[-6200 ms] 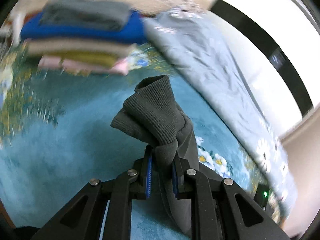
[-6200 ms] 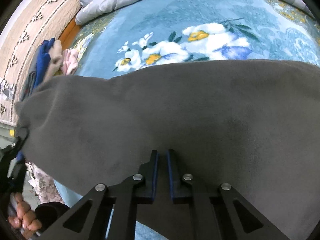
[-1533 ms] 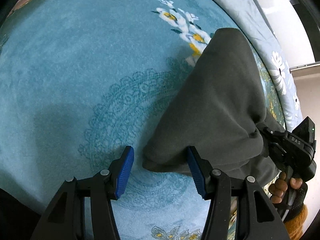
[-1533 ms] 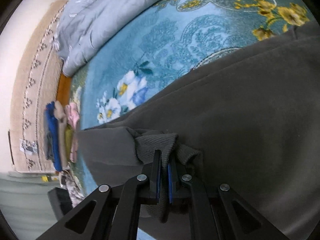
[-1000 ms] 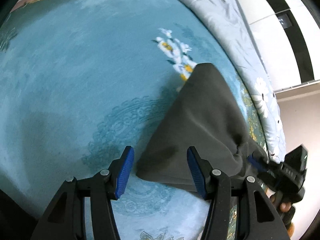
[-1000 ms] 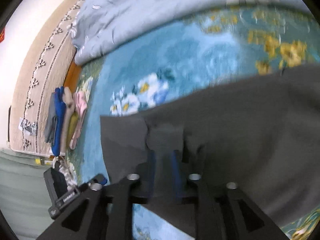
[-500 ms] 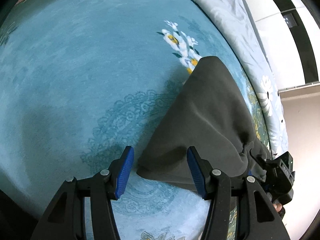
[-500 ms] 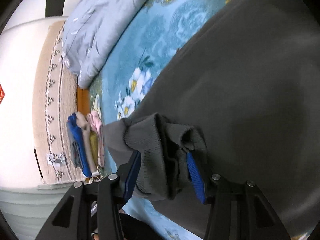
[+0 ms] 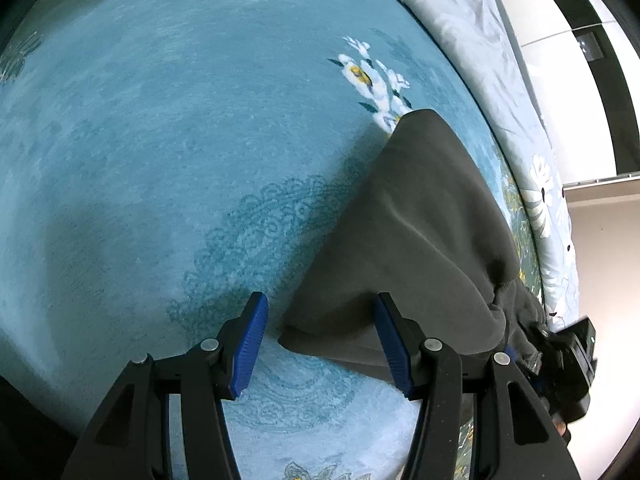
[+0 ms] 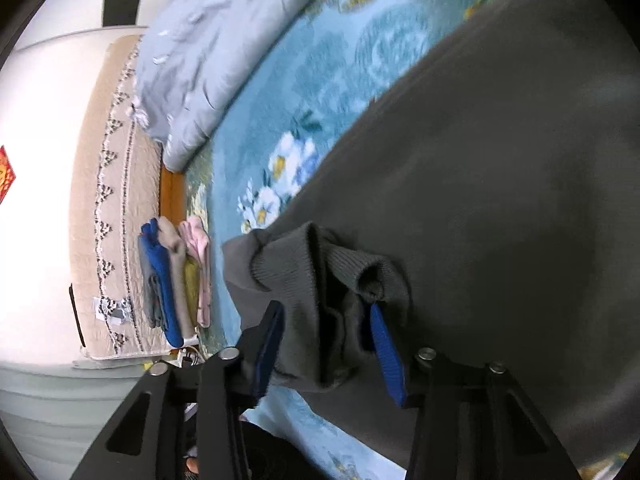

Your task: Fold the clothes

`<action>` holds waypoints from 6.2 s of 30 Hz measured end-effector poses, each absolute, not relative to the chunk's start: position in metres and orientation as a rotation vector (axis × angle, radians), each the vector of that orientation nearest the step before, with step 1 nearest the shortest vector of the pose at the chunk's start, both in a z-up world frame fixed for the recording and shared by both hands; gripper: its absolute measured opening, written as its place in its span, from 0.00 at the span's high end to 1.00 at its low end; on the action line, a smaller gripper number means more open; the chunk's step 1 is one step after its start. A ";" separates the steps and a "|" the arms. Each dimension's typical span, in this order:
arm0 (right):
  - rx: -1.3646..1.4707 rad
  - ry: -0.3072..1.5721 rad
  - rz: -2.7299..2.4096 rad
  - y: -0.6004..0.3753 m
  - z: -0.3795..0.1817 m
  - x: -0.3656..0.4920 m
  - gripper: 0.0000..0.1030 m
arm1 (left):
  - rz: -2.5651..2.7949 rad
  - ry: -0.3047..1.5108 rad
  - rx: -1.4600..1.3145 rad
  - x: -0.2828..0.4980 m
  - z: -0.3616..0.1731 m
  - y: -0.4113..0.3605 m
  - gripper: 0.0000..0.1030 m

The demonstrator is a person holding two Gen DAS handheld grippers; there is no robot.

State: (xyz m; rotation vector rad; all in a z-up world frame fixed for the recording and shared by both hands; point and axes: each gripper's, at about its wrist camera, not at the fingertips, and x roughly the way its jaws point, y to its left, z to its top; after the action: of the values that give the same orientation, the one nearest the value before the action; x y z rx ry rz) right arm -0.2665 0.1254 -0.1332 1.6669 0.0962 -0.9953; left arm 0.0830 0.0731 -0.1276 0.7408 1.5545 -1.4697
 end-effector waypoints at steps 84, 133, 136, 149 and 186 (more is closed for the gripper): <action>1.170 0.406 -1.165 0.098 -0.064 -0.210 0.36 | -1.637 1.388 0.854 0.043 -0.113 0.070 0.46; 1.648 -0.017 -1.603 0.253 -0.090 -0.487 0.17 | -1.980 1.148 1.163 -0.134 -0.098 0.078 0.39; 1.686 -0.079 -1.590 0.255 -0.113 -0.492 0.21 | -1.963 1.133 1.189 -0.140 -0.100 0.083 0.39; 1.646 -0.184 -1.607 0.224 -0.140 -0.499 0.23 | -1.885 1.148 1.270 -0.158 -0.122 0.077 0.39; 0.907 0.534 -1.344 0.100 0.047 -0.161 0.62 | -1.795 1.390 0.539 0.073 -0.064 0.079 0.40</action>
State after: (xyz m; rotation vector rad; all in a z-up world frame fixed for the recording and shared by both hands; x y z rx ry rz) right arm -0.1612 0.1004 0.0467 0.9065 0.5337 -1.3440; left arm 0.0732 0.0795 -0.0638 0.5389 1.3896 -1.7954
